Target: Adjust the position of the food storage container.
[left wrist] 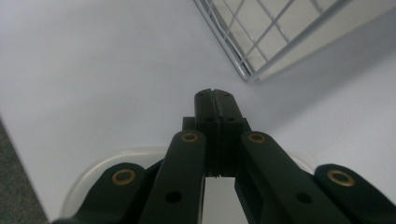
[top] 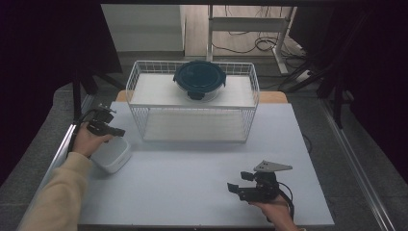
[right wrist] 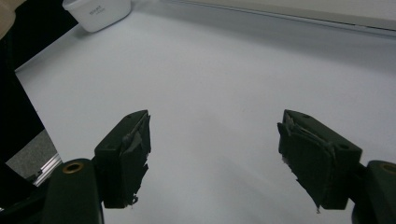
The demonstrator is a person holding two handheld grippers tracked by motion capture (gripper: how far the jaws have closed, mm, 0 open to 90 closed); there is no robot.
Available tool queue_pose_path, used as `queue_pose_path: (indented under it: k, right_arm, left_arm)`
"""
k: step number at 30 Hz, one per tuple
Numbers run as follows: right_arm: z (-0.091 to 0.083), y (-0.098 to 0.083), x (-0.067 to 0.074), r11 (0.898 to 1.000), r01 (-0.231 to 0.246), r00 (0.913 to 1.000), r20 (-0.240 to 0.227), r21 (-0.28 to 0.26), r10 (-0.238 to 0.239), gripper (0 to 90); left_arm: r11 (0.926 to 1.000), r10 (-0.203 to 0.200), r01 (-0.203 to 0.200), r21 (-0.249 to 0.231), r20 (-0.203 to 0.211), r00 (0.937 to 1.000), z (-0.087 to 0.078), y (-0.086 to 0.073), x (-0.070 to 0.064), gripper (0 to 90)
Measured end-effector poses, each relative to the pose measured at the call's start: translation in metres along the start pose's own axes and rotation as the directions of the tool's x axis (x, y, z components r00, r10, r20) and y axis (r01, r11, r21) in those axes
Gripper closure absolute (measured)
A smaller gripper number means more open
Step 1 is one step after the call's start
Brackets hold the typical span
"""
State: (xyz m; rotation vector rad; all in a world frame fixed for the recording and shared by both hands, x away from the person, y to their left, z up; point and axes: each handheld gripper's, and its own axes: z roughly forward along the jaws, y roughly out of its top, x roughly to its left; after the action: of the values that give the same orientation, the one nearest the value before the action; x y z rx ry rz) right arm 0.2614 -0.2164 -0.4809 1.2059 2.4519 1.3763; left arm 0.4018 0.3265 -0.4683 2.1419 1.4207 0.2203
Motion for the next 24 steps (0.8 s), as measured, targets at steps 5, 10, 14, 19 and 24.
queue_pose_path:
  k: [5, 10, 14, 19, 24]
  right_arm:
    - [-0.001, 0.000, 0.000, 1.000, 0.001, 1.0000, -0.001, -0.005, -0.001, 25.1]
    - [0.000, 0.000, 0.000, 1.000, -0.001, 1.0000, 0.000, -0.002, 0.001, 25.1]
    - [0.000, 0.000, 0.000, 1.000, -0.002, 1.0000, 0.001, -0.002, 0.002, 25.1]
    - [0.001, 0.000, 0.000, 1.000, -0.003, 1.0000, 0.003, 0.000, 0.003, 25.0]
    - [0.002, 0.000, 0.000, 1.000, -0.002, 1.0000, 0.001, 0.002, 0.002, 25.1]
  left_arm:
    - [0.9932, -0.075, 0.071, -0.092, -0.041, 0.9963, -0.029, -0.007, 0.025, 90.0]
    - [0.9869, -0.136, 0.127, -0.099, -0.080, 0.9875, -0.036, -0.018, 0.046, 90.0]
    - [0.9881, -0.144, 0.137, -0.071, -0.115, 0.9829, -0.033, -0.026, 0.055, 90.0]
    - [0.9832, -0.180, 0.176, -0.050, -0.108, 0.9776, -0.024, -0.039, 0.067, 90.0]
    - [0.9874, -0.158, 0.156, -0.026, -0.093, 0.9831, -0.020, -0.044, 0.066, 90.0]
